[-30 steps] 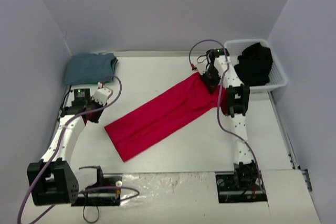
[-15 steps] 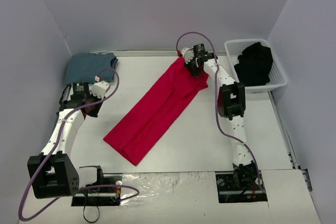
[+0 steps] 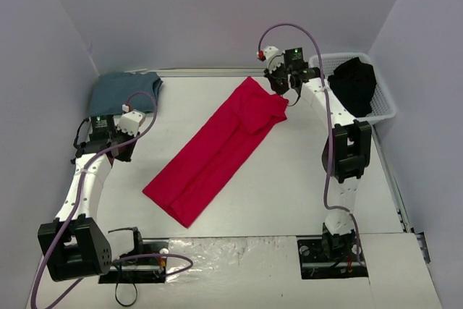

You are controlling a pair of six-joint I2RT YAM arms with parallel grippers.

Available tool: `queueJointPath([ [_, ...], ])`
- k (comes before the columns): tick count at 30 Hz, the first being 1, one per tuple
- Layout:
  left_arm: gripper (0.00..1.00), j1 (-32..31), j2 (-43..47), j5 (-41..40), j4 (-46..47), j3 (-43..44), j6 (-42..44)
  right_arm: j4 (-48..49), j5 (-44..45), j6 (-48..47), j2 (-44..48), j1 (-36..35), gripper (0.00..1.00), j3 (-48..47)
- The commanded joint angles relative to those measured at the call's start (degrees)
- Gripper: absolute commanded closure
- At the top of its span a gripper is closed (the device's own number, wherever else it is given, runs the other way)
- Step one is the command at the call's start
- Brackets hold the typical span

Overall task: Fold and stack the t-shirts
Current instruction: Rotate the tshirt 90 degrees

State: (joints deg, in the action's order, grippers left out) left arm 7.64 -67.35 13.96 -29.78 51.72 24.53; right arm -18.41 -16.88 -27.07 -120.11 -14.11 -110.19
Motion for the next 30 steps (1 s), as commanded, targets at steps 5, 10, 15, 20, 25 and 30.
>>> queueJointPath([
  [5, 0.78, 1.41, 1.7, 4.06, -0.01, 0.31, -1.51, -4.87, -3.68, -1.58, 4.97, -2.76, 1.0, 10.59],
  [10, 0.78, 1.94, 2.4, 4.41, -0.19, 0.04, -1.68, -5.76, -3.59, -1.06, 6.29, -4.52, 1.0, 13.86],
  [15, 0.78, 2.73, 3.8, 5.55, -0.72, -0.31, -1.59, -7.33, -2.81, -0.79, 4.98, -5.23, 1.0, 14.48],
  [20, 0.78, 3.26, 4.42, 6.78, -0.81, -0.48, -1.77, -8.04, -2.72, -0.79, 3.57, -5.49, 1.0, 15.88],
  [25, 0.78, 3.44, 3.98, 8.28, -1.6, 0.04, -2.03, -8.04, -2.54, -0.44, 2.26, -5.49, 1.0, 17.81],
  [30, 0.78, 3.44, 3.54, 8.89, -1.6, -0.13, -2.03, -8.04, -1.32, -0.44, 1.2, -5.49, 1.0, 19.05],
])
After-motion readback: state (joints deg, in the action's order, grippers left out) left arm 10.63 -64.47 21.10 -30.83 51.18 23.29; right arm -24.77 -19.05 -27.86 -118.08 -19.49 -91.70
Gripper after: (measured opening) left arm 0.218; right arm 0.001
